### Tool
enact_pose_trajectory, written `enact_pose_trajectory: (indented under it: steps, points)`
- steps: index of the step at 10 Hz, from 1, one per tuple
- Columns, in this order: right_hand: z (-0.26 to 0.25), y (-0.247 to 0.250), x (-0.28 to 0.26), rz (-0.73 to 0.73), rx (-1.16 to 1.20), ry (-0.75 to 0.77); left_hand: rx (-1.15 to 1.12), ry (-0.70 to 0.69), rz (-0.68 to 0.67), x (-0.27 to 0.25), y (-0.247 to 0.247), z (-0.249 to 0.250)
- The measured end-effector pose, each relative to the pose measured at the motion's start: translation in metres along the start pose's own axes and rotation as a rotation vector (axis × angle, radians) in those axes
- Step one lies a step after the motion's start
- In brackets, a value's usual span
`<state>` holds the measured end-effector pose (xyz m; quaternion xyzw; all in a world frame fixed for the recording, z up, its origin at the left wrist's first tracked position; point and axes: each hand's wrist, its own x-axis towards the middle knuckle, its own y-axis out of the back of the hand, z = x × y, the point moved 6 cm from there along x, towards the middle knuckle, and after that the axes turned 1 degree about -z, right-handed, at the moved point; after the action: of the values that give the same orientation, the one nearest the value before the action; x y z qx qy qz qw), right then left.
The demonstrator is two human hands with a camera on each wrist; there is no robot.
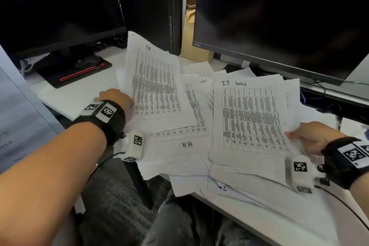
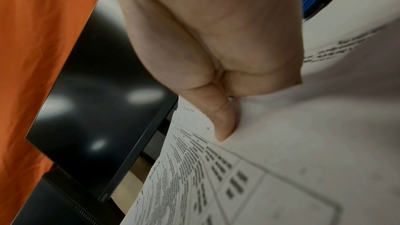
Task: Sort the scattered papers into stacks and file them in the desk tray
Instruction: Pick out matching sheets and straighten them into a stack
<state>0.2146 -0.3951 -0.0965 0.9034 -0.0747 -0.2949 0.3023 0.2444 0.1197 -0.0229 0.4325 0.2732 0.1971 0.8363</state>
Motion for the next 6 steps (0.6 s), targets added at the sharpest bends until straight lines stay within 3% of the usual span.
enact_pose_trajectory:
  steps: [1,2,3,4,5,6]
  points:
    - [0.005,-0.003,0.004,-0.001,0.067,-0.011,0.062,-0.071,0.113,-0.007,0.011,0.006]
    - [0.002,-0.003,0.000,0.001,0.092,-0.015,0.042,-0.260,0.048,0.000,-0.003,0.017]
    - [-0.004,-0.001,-0.009,0.014,0.108,-0.039,-0.104,-0.267,-0.041,-0.009,-0.015,0.025]
    - [-0.007,-0.003,-0.014,0.023,0.096,-0.009,-0.028,-0.235,-0.165,-0.014,-0.031,0.025]
    - [-0.010,-0.007,-0.025,0.003,0.208,-0.017,-0.017,-0.247,-0.122,-0.016,-0.030,0.022]
    - [-0.011,-0.007,-0.034,-0.028,0.271,-0.051,-0.153,-0.229,-0.029,-0.011,-0.016,0.011]
